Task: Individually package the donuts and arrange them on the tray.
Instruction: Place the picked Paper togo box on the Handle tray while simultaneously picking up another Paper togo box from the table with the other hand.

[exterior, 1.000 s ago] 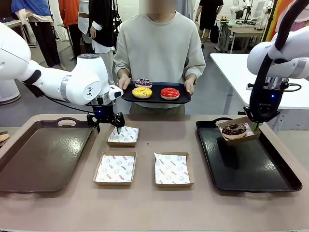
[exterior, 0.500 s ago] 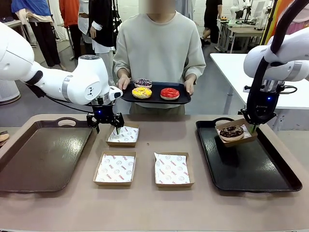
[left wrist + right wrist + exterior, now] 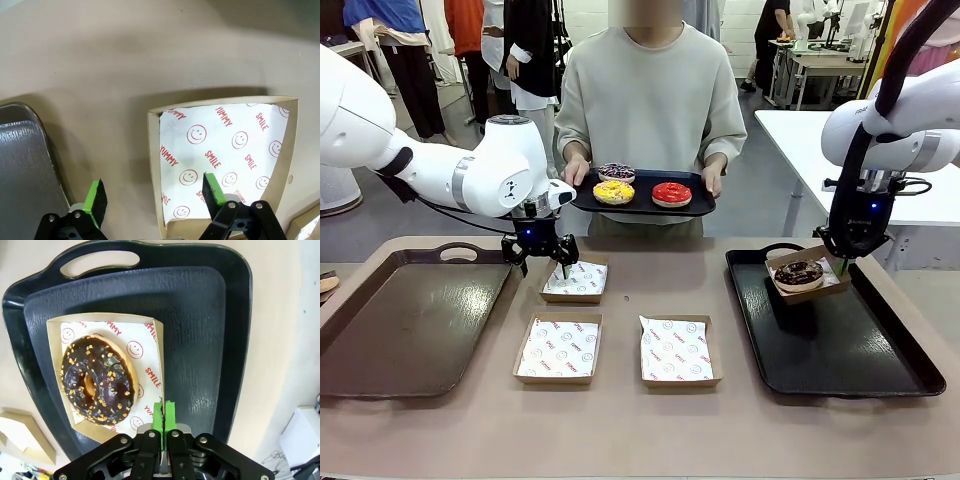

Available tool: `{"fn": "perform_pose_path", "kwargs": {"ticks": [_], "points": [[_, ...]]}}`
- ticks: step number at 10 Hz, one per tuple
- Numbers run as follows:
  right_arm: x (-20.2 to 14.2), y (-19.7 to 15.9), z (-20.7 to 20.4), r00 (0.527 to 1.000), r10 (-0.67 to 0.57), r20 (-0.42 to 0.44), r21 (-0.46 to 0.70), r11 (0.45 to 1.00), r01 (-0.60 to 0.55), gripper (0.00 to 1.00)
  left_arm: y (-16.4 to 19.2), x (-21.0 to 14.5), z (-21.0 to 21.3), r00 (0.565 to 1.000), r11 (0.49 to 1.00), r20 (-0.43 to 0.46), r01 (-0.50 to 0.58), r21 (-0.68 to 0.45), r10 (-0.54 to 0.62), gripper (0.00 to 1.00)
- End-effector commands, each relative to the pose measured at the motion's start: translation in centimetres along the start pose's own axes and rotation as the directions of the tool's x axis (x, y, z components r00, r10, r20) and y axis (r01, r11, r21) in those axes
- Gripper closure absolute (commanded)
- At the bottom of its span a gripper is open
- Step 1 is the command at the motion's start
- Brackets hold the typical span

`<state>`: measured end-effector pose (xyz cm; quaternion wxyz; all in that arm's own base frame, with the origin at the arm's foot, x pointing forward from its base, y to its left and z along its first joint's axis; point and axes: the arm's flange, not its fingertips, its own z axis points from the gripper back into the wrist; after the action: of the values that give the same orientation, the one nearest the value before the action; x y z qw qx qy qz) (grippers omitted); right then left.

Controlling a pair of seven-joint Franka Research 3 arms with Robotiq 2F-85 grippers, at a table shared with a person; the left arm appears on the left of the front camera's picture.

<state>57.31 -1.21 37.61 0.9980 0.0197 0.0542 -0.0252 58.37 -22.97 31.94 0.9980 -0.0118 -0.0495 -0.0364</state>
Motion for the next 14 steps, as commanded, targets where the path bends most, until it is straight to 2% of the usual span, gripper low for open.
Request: {"fn": "perform_pose_path", "kwargs": {"ticks": [1,3,4,5,6,7,8,9,10,11,14], "points": [[0.6,0.2,0.1,1.0,-0.025,0.015,-0.023,0.999,0.025,0.99,-0.5,0.8,0.0,1.0,0.999,-0.006,-0.024,0.034,0.024,0.0],[0.6,0.1,0.1,1.0,-0.024,0.018,-0.023,0.999,0.024,0.99,-0.6,0.8,0.1,1.0,1.0,0.014,-0.025,0.01,0.025,0.0],[0.6,0.1,0.1,1.0,-0.018,0.012,-0.018,1.0,0.018,0.58,-0.6,0.9,0.2,1.0,1.0,-0.005,-0.025,0.006,0.025,0.59],[0.6,0.1,0.1,1.0,-0.018,0.008,-0.015,1.0,0.019,0.39,-0.6,1.1,0.1,1.0,1.0,-0.013,-0.026,0.006,0.027,0.6],[0.7,0.0,0.1,1.0,-0.021,0.006,-0.009,1.0,0.021,0.0,-0.6,1.2,0.0,0.999,1.0,-0.019,-0.028,0.003,0.028,1.0],[0.7,-0.1,0.1,1.0,-0.024,0.002,-0.008,1.0,0.024,0.0,-0.6,1.3,-0.1,0.999,1.0,-0.023,-0.026,0.0,0.026,0.65],[0.7,-0.2,0.0,1.0,-0.029,-0.005,-0.005,1.0,0.029,0.0,-0.6,1.3,-0.2,0.999,1.0,-0.03,-0.028,-0.009,0.028,1.0],[0.7,-0.2,0.0,0.999,-0.032,-0.006,-0.001,0.999,0.032,0.14,-0.5,1.4,-0.3,0.999,0.999,-0.035,-0.031,-0.009,0.03,1.0],[0.6,-0.2,0.0,0.999,-0.032,-0.008,0.004,0.999,0.033,0.04,-0.5,1.4,-0.3,0.999,0.999,-0.038,-0.032,-0.011,0.032,1.0],[0.6,-0.2,0.1,0.999,-0.031,-0.012,0.01,0.999,0.031,0.0,-0.5,1.3,-0.3,0.999,0.999,-0.039,-0.033,-0.014,0.033,1.0],[-0.2,-0.4,1.1,1.0,-0.027,-0.006,0.035,0.999,0.027,0.0,-0.3,1.1,0.2,0.998,0.999,-0.044,-0.046,-0.021,0.045,1.0]]}}
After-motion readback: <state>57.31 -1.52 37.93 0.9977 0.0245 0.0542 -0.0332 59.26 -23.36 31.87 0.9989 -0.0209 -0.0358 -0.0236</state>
